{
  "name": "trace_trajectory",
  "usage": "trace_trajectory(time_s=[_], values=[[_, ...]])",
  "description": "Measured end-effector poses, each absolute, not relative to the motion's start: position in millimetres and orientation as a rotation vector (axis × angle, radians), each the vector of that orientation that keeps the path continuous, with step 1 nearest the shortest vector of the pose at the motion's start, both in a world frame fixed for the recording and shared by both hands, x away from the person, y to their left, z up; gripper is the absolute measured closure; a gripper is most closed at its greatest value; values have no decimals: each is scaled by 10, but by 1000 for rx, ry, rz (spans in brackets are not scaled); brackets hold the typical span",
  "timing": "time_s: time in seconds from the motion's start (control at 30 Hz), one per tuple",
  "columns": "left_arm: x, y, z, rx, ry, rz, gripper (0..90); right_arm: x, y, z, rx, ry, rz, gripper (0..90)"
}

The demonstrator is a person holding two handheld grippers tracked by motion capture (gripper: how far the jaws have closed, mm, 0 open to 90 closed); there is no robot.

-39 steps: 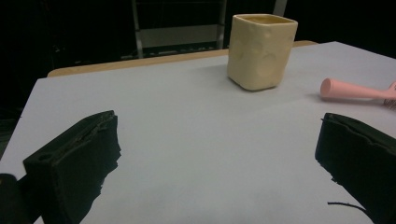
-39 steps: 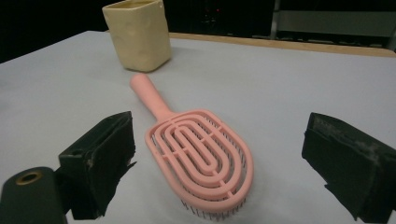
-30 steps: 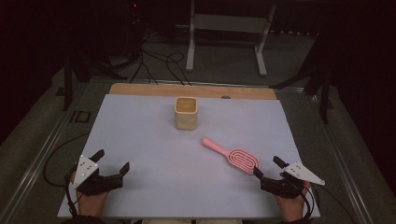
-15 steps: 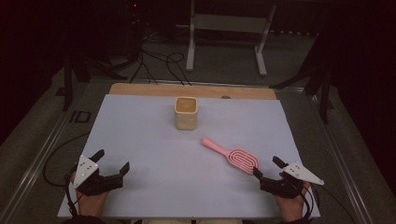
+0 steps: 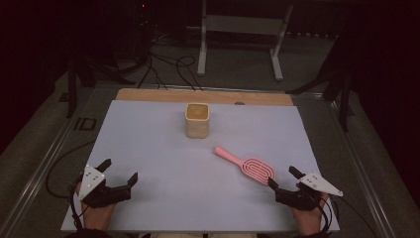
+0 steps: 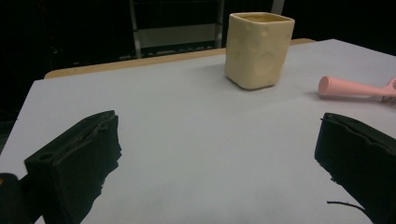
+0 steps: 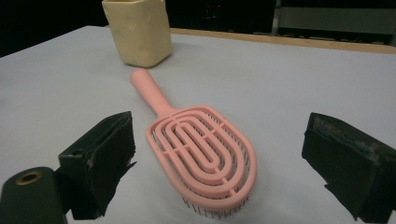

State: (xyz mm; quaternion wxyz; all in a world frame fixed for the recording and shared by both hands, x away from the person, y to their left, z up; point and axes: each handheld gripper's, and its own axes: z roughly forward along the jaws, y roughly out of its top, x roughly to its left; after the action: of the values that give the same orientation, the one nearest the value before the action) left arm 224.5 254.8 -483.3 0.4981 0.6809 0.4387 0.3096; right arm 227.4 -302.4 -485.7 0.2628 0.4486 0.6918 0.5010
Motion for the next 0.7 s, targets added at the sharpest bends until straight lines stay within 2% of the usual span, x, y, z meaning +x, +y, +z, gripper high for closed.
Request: trace_trajectory(time_s=[0.7], values=[[2241,2548,-4831,1649,1061,754,8,2278,-3020,-4865,1220,1875,1344,92]])
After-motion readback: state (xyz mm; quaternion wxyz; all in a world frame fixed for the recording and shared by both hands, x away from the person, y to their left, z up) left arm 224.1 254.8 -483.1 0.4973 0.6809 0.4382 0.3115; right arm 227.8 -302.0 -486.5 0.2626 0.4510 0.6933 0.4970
